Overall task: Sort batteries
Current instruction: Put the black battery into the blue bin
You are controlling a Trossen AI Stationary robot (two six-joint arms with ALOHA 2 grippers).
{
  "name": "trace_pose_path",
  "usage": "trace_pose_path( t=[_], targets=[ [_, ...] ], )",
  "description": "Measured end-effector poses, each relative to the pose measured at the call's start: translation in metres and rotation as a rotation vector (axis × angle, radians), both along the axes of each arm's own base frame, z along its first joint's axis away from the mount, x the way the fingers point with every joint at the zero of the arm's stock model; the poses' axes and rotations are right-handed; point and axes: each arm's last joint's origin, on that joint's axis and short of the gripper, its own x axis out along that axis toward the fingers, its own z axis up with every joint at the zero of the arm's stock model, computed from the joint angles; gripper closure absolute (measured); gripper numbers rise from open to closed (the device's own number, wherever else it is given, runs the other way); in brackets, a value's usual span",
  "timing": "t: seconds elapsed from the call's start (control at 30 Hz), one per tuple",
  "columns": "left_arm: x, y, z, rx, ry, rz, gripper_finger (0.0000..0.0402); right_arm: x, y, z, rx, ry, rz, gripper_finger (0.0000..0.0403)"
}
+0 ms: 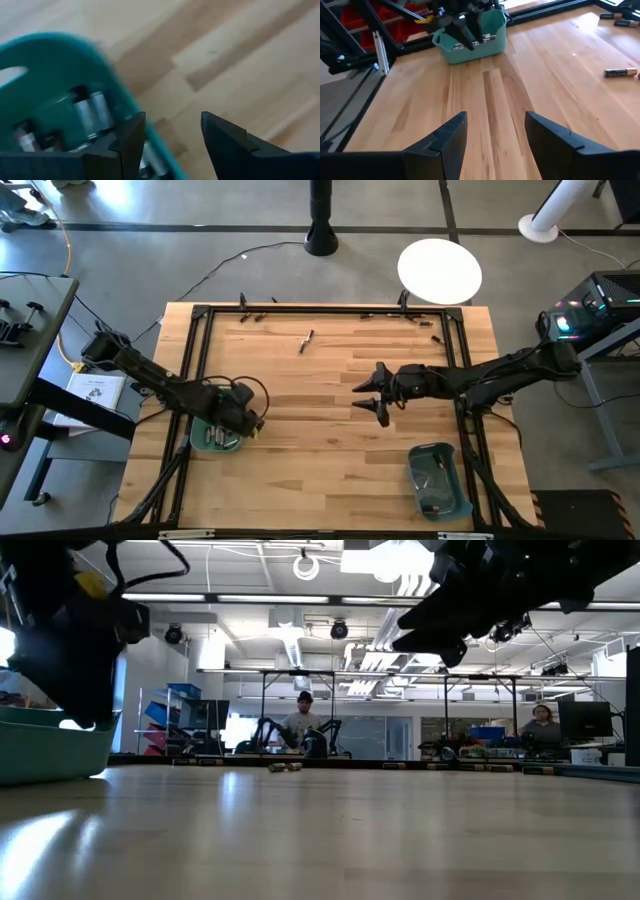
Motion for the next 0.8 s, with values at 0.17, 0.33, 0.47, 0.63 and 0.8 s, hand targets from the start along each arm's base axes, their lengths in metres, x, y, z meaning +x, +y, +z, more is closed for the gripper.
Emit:
trace_pose_path(
  t=[0.17,0.33,0.47,0.63,0.8],
  targets=[
    [-0.005,0.003,0.016,0.001,0.032,0.052,0.0216,0.001,0.000,0.003,-0.005,-0.029,0.003,0.0209],
    [-0.019,0.005,0.023,-0.099,0.190,0.098,0.0216,0.003,-0.011,0.008,0.026,-0.083,-0.049,0.0210],
    [-0.030,0.005,0.015,-0.188,0.319,0.165,0.0216,0.004,-0.034,0.013,0.025,-0.137,-0.144,0.0210],
    [-0.033,0.006,-0.003,-0.232,0.321,0.193,0.0221,0.002,-0.061,0.021,-0.045,-0.219,-0.222,0.0210],
    [-0.038,0.013,-0.018,-0.237,0.336,0.255,0.0243,0.000,-0.073,0.026,-0.092,-0.270,-0.248,0.0210]
  ],
)
